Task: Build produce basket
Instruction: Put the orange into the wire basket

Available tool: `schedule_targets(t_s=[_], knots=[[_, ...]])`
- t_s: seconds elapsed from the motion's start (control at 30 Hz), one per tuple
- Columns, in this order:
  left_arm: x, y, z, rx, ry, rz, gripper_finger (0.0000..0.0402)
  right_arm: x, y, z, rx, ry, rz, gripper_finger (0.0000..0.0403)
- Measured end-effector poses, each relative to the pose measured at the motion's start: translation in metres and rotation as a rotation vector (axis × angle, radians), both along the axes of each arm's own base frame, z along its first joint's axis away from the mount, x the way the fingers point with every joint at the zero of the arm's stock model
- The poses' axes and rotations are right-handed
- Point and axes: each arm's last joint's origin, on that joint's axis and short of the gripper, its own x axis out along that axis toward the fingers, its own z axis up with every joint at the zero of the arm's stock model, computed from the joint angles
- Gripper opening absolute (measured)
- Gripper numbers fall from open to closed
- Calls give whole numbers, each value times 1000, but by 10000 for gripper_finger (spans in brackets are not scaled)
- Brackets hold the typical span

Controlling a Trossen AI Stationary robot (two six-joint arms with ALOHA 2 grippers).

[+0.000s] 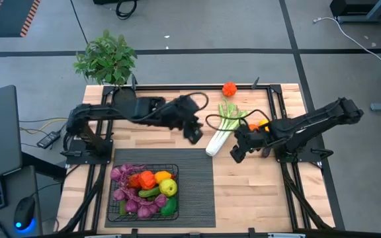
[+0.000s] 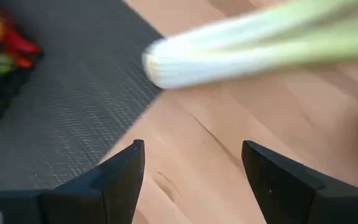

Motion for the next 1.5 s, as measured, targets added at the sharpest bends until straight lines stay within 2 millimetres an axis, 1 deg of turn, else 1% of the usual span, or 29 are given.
schedule_targets(t_s=[0.1, 0.2, 0.3, 0.4, 0.53, 0.63, 0.77, 0.9, 1.07, 1.23, 1.3, 1.4, 1.5], knots=[[12, 17, -17, -50, 17, 77, 159, -12, -2, 2, 31, 43, -95, 272], [24, 30, -28, -79, 21, 57, 166, -24, -3, 7, 47, 34, -215, 272], [36, 41, -39, -102, 10, 41, 178, -32, -5, 11, 31, 6, -323, 272], [45, 51, -47, -137, -5, 26, 190, -38, -11, 12, 43, 14, -445, 272], [53, 63, -62, -176, 30, 0, 207, -42, -17, 10, 62, 42, -566, 272], [52, 71, -65, -162, 50, -24, 220, -43, -22, 9, 63, 63, -609, 272], [51, 80, -63, -133, 41, -42, 235, -43, -31, 5, 47, 154, -620, 274], [48, 90, -61, -155, 33, -84, 246, -42, -42, -3, 24, 287, -610, 290], [46, 95, -61, -228, 24, -156, 250, -34, -60, -11, -15, 364, -577, 330], [44, 94, -60, -228, 27, -196, 248, -25, -78, -25, -80, 484, -504, 382], [43, 94, -57, -224, 18, -198, 249, -21, -85, -31, -93, 537, -473, 395], [39, 93, -52, -226, 14, -197, 253, -16, -94, -42, -78, 608, -443, 393], [31, 91, -38, -214, -25, -202, 254, -10, -102, -57, -34, 654, -400, 389]])
